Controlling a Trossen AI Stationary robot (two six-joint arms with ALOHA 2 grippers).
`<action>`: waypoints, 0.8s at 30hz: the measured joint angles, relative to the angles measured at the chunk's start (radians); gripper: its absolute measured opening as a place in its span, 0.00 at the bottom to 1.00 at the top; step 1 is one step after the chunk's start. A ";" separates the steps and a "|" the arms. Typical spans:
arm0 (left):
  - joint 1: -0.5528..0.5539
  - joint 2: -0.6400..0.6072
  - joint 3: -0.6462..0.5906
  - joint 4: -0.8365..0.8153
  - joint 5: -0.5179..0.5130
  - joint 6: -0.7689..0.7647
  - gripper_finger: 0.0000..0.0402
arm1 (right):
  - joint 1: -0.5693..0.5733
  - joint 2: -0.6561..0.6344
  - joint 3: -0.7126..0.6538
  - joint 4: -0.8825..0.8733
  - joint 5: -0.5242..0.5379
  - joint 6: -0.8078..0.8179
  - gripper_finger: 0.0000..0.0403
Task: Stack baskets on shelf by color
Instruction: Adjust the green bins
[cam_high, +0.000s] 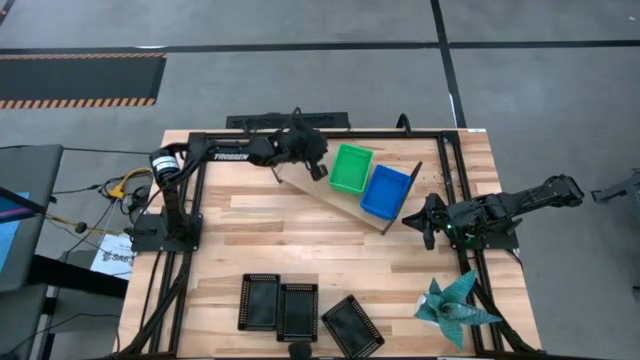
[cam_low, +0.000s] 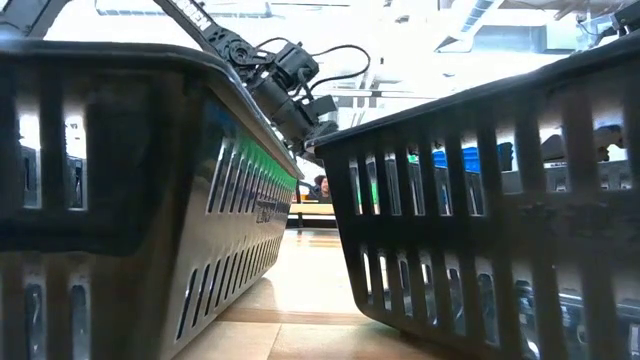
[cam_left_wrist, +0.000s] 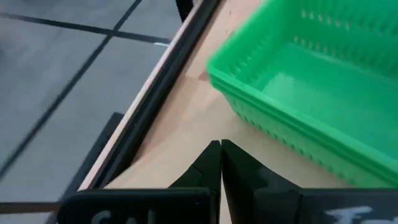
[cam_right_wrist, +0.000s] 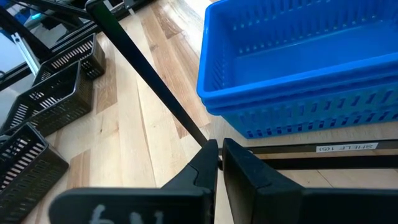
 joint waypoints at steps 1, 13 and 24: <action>0.009 0.000 0.000 0.011 0.027 -0.010 0.00 | 0.000 0.000 0.000 0.000 0.000 0.000 0.13; 0.025 0.000 0.000 0.077 0.170 -0.041 0.00 | 0.000 0.000 0.000 -0.001 0.000 -0.026 0.13; -0.019 -0.012 0.000 0.057 0.212 -0.027 0.00 | 0.000 0.000 0.000 0.001 0.000 0.000 0.13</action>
